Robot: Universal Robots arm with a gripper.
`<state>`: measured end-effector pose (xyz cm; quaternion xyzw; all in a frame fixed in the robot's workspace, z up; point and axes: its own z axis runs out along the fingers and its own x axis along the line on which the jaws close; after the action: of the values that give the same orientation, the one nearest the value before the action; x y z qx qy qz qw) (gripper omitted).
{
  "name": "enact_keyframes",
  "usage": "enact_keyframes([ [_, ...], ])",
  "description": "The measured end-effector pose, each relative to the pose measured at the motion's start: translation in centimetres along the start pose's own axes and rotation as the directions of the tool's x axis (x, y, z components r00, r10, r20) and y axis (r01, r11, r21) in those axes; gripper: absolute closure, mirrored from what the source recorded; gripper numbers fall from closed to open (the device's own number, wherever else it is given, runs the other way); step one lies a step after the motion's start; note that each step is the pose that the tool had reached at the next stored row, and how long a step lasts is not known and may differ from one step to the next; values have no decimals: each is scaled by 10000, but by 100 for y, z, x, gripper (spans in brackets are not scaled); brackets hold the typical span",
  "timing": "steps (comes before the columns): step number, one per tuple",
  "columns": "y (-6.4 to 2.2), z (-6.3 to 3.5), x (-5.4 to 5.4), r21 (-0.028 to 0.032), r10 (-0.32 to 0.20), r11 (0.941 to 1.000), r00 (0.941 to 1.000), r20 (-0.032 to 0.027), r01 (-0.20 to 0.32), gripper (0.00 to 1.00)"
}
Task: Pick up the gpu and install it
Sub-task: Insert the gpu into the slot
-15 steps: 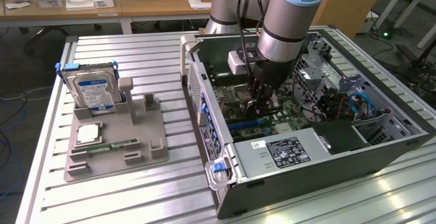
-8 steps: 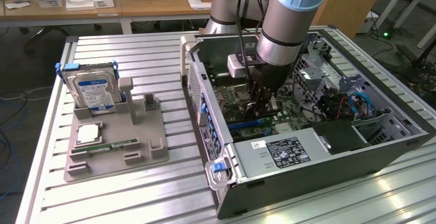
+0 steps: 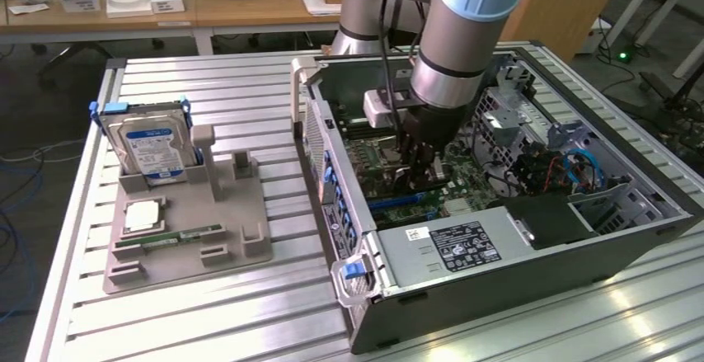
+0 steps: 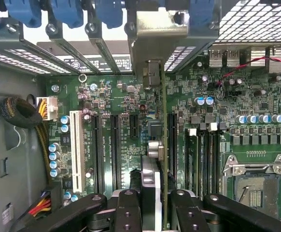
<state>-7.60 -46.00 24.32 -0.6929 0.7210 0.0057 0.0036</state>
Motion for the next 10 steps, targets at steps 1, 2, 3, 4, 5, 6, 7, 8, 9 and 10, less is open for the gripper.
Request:
enact_keyframes([
  [1,4,2,0,9,-1,10000,10000,1,1,72],
  [2,7,2,0,17,-2,10000,10000,2,2,72],
  [3,10,3,0,19,-3,10000,10000,4,3,72],
  [4,10,3,0,21,-4,10000,10000,3,4,72],
  [5,10,3,1,21,-5,10000,10000,3,5,72],
  [6,13,4,1,21,-3,10000,10000,3,3,72],
  [7,18,4,1,21,-1,10000,10000,3,1,72],
  [8,24,4,1,21,-1,10000,10000,3,1,72],
  [9,30,5,2,21,-3,10000,10000,2,3,72],
  [10,34,7,2,21,-2,10000,10000,2,2,72],
])
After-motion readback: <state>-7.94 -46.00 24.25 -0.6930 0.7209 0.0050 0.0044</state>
